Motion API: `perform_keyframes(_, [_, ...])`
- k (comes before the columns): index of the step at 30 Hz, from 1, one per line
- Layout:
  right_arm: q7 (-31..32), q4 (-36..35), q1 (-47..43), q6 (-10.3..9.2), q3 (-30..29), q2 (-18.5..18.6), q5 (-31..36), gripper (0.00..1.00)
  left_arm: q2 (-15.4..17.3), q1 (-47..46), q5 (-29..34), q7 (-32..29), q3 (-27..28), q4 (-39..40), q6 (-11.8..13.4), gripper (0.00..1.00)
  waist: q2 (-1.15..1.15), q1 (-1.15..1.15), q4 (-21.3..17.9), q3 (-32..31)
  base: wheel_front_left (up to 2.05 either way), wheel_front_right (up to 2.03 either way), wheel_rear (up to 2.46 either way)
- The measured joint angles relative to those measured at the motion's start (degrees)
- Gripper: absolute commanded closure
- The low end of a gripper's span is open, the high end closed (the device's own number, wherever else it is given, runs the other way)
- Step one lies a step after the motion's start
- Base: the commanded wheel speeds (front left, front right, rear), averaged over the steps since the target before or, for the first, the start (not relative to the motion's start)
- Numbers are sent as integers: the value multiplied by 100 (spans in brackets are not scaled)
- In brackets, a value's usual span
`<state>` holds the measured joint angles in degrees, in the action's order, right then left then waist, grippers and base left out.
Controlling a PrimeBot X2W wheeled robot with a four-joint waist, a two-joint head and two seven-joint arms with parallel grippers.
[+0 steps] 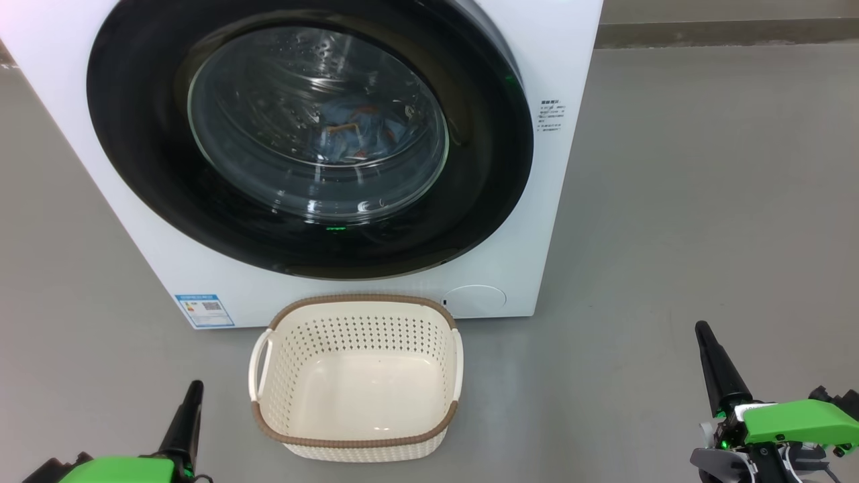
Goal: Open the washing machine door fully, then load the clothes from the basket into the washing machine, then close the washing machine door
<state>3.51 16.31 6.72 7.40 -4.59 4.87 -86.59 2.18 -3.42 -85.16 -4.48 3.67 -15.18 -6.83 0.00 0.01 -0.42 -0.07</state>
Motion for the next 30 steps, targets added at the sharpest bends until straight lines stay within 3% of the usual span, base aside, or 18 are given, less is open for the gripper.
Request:
perform_keyframes(12, [178, -24, -40, 0, -190, -120, -583, 100, -3, -44, -635, -166, 90, -14, -8, 100, 0, 0, 42, 8, 0, 0, 0])
perform_keyframes(30, [179, -27, -89, 0, -201, -130, -602, 100, -4, -46, -646, -166, 99, -23, -8, 100, 0, 0, 42, 8, 0, 0, 0])
